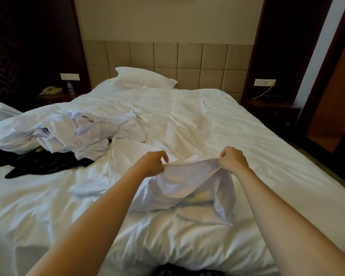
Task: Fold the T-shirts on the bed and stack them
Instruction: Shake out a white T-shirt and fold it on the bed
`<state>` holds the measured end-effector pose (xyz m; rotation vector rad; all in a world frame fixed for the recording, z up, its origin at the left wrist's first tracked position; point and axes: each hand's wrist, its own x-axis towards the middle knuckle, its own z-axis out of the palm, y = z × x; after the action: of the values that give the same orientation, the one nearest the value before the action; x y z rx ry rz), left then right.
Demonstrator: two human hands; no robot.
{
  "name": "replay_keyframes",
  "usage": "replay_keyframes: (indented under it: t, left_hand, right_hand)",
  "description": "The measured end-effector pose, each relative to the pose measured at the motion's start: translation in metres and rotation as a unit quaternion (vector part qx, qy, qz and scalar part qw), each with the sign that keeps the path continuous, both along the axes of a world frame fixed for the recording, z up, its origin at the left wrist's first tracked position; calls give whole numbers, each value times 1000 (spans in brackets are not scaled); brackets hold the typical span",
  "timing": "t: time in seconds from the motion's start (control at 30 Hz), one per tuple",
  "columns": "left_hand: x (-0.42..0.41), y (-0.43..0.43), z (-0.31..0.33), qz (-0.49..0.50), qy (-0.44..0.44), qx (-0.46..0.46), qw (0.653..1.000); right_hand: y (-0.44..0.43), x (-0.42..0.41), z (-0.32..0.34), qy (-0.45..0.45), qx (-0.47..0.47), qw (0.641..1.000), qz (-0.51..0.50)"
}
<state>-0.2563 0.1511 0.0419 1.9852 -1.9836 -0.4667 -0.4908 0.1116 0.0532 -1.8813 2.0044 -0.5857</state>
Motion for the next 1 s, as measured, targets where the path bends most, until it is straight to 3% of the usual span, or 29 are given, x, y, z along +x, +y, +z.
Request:
replay_keyframes:
  t: [0.1,0.17,0.3,0.37,0.43,0.57,0.67,0.77,0.87,0.93,1.0]
  left_hand:
    - [9,5,-14,-16,-21,48,998]
    - [16,8,-20,-34,-1,43,998]
    - [29,10,-22,-59,22,-58,996]
    - [33,11,-20,-74,9,-107,991]
    - [36,12,-14,-98,-13,-125,987]
    - [41,15,2,-134,-153,-81,976]
    - [49,16,17,-129,-283,-37,950]
    - [61,20,29,-100,-313,-32,944]
    - [69,22,34,-50,-198,-24,979]
    - [68,22,35,-30,-39,-23,999]
    - [61,25,34,-31,140,-26,989]
  right_hand:
    - [1,-4,-9,-3,-5,1000,-1]
    - [-1,-7,-12,-58,-25,998,17]
    - [0,-7,-3,-250,-70,961,94]
    - [4,-5,7,-274,-89,949,128]
    - [6,-5,15,-233,-92,953,169]
    - [5,-12,26,-1,-46,973,228]
    - [7,-21,39,178,-38,955,236]
    - [6,-33,49,238,-43,941,235]
    - [5,-42,55,222,-41,947,228]
    - [4,-42,52,180,-37,955,231]
    - [2,-39,46,70,-49,973,213]
